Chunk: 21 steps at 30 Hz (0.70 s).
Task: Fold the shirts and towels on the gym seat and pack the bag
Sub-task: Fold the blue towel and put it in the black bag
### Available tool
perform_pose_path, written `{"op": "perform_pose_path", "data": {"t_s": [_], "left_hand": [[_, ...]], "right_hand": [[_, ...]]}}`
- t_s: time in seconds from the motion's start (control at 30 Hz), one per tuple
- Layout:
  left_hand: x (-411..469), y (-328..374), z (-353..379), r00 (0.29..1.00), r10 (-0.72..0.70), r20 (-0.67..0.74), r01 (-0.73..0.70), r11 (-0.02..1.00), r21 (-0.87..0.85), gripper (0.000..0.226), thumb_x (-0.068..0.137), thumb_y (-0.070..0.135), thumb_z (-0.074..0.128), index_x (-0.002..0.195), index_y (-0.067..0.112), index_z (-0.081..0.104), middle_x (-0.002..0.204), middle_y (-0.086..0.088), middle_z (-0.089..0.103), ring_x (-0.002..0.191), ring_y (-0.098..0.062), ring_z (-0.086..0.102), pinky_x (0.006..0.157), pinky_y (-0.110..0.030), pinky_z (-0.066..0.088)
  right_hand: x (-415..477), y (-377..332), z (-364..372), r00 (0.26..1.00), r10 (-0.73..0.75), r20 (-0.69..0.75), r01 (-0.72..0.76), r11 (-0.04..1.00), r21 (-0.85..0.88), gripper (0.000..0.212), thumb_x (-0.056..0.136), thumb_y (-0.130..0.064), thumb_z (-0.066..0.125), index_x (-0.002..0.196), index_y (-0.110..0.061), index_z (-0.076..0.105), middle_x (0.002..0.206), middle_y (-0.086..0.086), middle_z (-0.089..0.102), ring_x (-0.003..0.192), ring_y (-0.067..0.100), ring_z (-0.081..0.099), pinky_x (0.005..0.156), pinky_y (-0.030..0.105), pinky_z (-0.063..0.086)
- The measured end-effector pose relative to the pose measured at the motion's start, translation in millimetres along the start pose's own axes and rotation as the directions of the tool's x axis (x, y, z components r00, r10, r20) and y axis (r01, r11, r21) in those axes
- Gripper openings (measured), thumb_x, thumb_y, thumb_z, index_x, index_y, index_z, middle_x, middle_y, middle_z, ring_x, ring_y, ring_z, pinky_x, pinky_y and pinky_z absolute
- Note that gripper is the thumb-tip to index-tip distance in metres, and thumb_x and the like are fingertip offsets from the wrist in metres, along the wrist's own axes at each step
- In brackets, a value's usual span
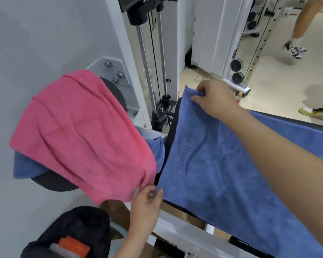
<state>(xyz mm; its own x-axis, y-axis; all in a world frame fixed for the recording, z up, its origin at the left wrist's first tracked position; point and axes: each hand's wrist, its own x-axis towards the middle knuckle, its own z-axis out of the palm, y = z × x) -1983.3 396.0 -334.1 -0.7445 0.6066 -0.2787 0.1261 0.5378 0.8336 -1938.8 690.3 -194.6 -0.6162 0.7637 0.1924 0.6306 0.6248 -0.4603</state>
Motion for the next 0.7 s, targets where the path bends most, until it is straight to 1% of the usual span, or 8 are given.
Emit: {"op": "perform_pose_path", "data": {"t_s": [0.07, 0.13, 0.27, 0.37, 0.43, 0.5, 0.6, 0.7], "left_hand": [[-1.2, -3.6, 2.0, 0.994, -0.103, -0.029, 0.097, 0.984, -0.147, 0.041, 0.092, 0.032, 0.061, 0.066, 0.001, 0.052, 0.057, -0.002, 0.041, 0.055, -0.014, 0.039, 0.058, -0.03, 0.03], [-4.6, -2.1, 3.8, 0.977, -0.207, -0.044, 0.187, 0.944, -0.272, 0.046, 0.093, 0.034, 0.06, 0.057, 0.01, 0.044, 0.053, 0.002, 0.032, 0.052, -0.014, 0.031, 0.056, -0.032, 0.023], [-3.2, -0.2, 8.1, 0.93, -0.367, -0.01, 0.331, 0.849, -0.412, 0.047, 0.094, 0.036, 0.058, 0.05, 0.021, 0.06, 0.046, 0.01, 0.046, 0.044, -0.008, 0.037, 0.052, -0.031, 0.025], [-1.8, 2.8, 9.7, 0.94, -0.334, -0.073, 0.286, 0.885, -0.368, 0.045, 0.092, 0.039, 0.06, 0.056, 0.012, 0.06, 0.048, 0.004, 0.05, 0.05, -0.01, 0.044, 0.06, -0.03, 0.034], [-4.9, 4.4, 10.5, 0.954, -0.268, -0.134, 0.215, 0.923, -0.32, 0.041, 0.09, 0.039, 0.064, 0.066, 0.006, 0.058, 0.049, 0.004, 0.051, 0.047, -0.006, 0.045, 0.058, -0.027, 0.036], [-11.9, 5.7, 11.1, 0.964, -0.202, -0.174, 0.154, 0.954, -0.255, 0.031, 0.085, 0.038, 0.069, 0.082, 0.01, 0.056, 0.051, 0.006, 0.052, 0.045, -0.005, 0.045, 0.056, -0.026, 0.036], [-22.4, 3.7, 12.4, 0.972, -0.127, -0.2, 0.102, 0.986, -0.132, 0.028, 0.082, 0.033, 0.073, 0.089, 0.022, 0.048, 0.051, 0.009, 0.054, 0.048, -0.004, 0.051, 0.057, -0.028, 0.035], [-20.9, -3.2, 11.9, 0.975, -0.118, -0.188, 0.106, 0.992, -0.074, 0.025, 0.084, 0.036, 0.07, 0.097, 0.029, 0.05, 0.067, 0.006, 0.063, 0.064, -0.006, 0.061, 0.061, -0.028, 0.04]], "right_hand": [[3.5, 0.0, 5.0, 1.0, -0.006, -0.001, 0.006, 0.999, -0.043, 0.023, 0.087, -0.025, 0.058, 0.08, -0.003, 0.062, 0.081, 0.013, 0.063, 0.079, 0.031, 0.057, 0.058, 0.033, 0.037], [5.3, 0.9, 10.7, 1.0, 0.0, 0.002, 0.0, 0.996, -0.085, 0.028, 0.09, -0.029, 0.057, 0.081, -0.002, 0.062, 0.082, 0.014, 0.064, 0.08, 0.032, 0.058, 0.061, 0.035, 0.04], [2.9, -1.1, 27.3, 0.997, -0.019, -0.07, 0.003, 0.975, -0.222, 0.035, 0.095, -0.041, 0.049, 0.098, -0.008, 0.062, 0.099, 0.011, 0.059, 0.097, 0.031, 0.053, 0.063, 0.034, 0.035], [-1.1, -3.6, 38.2, 0.991, -0.06, -0.116, 0.028, 0.965, -0.259, 0.037, 0.096, -0.041, 0.048, 0.115, -0.01, 0.059, 0.113, 0.014, 0.052, 0.109, 0.033, 0.045, 0.069, 0.037, 0.042], [-4.6, -4.6, 43.1, 0.978, -0.114, -0.173, 0.062, 0.957, -0.282, 0.039, 0.093, -0.037, 0.052, 0.121, -0.01, 0.056, 0.117, 0.019, 0.049, 0.112, 0.037, 0.043, 0.075, 0.044, 0.049], [-9.3, -8.1, 39.2, 0.961, -0.156, -0.228, 0.089, 0.956, -0.278, 0.045, 0.089, -0.032, 0.055, 0.127, -0.009, 0.052, 0.12, 0.022, 0.048, 0.11, 0.04, 0.044, 0.077, 0.048, 0.05], [-32.0, -16.8, 20.7, 0.973, -0.124, -0.194, 0.119, 0.992, -0.037, 0.045, 0.091, -0.023, 0.053, 0.134, -0.013, 0.048, 0.116, 0.016, 0.049, 0.098, 0.031, 0.049, 0.077, 0.044, 0.049], [-92.9, -24.7, 13.3, 0.999, -0.005, 0.033, -0.004, 0.964, 0.267, 0.035, 0.093, -0.02, 0.052, 0.128, -0.02, 0.054, 0.093, 0.0, 0.064, 0.08, 0.015, 0.056, 0.077, 0.035, 0.048]]}}
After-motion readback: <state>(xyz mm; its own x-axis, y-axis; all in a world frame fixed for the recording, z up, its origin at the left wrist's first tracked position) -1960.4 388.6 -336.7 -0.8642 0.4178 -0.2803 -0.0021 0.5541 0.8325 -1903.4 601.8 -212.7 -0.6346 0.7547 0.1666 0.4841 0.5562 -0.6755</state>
